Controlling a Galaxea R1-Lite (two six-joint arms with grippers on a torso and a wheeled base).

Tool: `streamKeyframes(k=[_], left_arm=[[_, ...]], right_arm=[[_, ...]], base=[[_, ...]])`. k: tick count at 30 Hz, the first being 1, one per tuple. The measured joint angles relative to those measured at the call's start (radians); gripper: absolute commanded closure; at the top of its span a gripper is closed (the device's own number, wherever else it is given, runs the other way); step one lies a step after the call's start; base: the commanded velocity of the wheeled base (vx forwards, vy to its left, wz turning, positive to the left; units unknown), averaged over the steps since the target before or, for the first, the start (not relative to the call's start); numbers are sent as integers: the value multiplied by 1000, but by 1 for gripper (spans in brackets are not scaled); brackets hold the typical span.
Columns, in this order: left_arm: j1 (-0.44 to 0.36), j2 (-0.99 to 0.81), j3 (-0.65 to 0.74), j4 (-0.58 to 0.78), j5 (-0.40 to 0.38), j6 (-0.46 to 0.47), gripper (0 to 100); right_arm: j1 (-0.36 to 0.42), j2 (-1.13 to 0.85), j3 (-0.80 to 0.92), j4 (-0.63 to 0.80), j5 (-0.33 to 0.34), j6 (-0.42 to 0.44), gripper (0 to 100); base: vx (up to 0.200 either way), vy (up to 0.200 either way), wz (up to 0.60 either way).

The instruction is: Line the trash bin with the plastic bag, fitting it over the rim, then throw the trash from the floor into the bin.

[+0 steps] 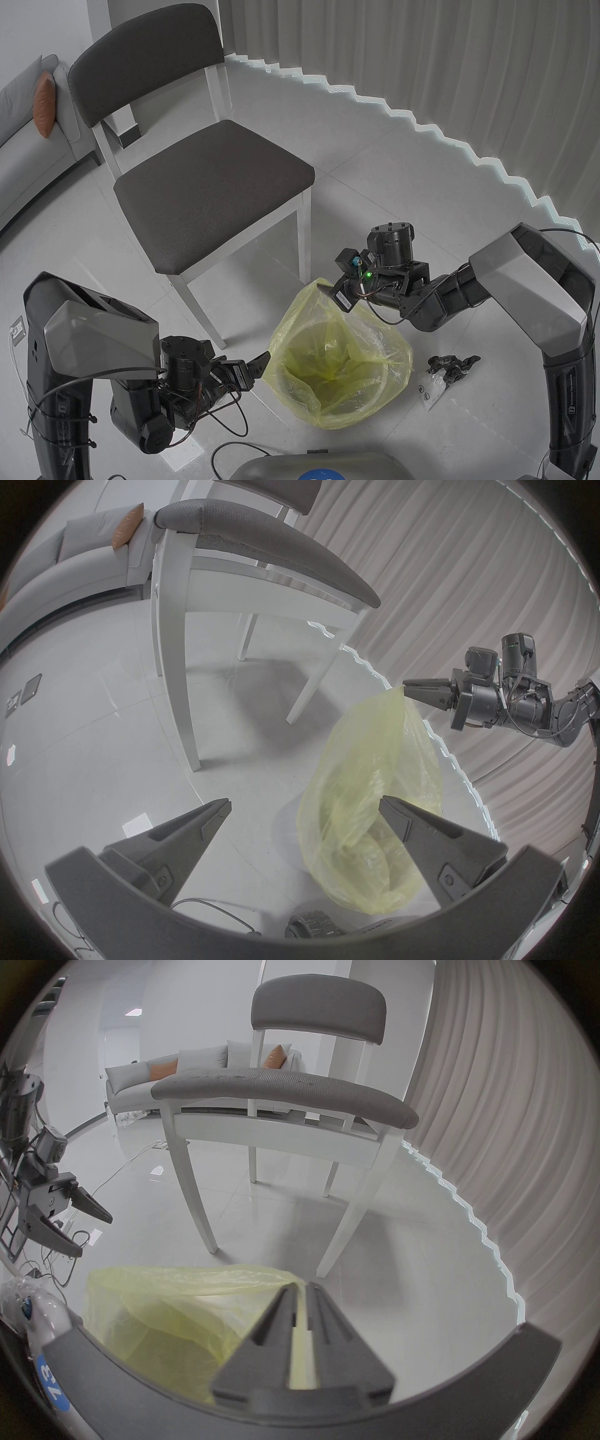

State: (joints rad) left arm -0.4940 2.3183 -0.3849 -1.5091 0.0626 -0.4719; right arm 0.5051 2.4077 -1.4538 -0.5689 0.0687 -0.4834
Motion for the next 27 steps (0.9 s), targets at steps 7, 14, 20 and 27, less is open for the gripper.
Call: streamKeyframes(k=[7,14,20,27], left_arm=[[0,-5,-4,0,0,0,0],[1,-6,-17,3,-6,0,0],[9,5,-50,28,-10,4,0],[58,43,-116,77,-20,9,0]], right_arm=[[-2,-24,61,66,-2,9,0],[-29,-92,90,119,-8,106,0],[-57,-151,183,166,-8,107,0],[-124,-181,306,175,-9,106,0]], base=[[0,0,0],[0,0,0],[0,0,0],[0,0,0]])
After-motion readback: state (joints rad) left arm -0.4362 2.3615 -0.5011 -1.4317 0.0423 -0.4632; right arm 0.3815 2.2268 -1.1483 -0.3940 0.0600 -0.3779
